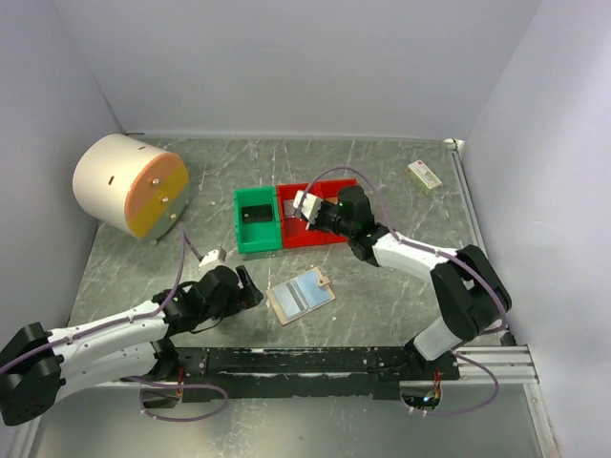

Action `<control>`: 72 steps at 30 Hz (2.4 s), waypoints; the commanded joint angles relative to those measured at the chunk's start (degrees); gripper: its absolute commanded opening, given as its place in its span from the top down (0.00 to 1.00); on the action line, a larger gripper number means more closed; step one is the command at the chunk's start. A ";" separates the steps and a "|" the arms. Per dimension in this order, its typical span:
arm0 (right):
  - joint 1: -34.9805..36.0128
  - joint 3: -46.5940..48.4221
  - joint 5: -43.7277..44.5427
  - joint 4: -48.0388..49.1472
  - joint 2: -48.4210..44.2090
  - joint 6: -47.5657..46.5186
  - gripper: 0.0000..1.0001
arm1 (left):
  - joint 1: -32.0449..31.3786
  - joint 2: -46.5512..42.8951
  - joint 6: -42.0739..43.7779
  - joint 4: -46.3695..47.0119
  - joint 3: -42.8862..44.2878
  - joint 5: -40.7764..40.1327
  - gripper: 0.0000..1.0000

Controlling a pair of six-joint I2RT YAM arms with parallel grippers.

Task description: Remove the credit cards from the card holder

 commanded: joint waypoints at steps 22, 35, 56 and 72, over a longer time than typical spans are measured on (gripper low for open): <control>-0.21 13.45 4.66 -4.30 16.80 -22.38 1.00 | 3.77 -1.72 2.21 -1.99 1.84 0.96 0.00; -0.08 18.95 7.93 -3.07 24.41 -24.69 0.97 | 3.91 -2.36 2.35 -2.84 2.14 0.63 0.00; -0.12 21.80 6.73 -9.09 26.88 -26.40 0.77 | 3.99 0.63 4.17 -2.62 3.57 1.73 0.00; -0.38 24.17 5.75 -15.24 27.09 -26.27 0.66 | 3.94 1.57 4.98 -1.06 3.40 3.10 0.00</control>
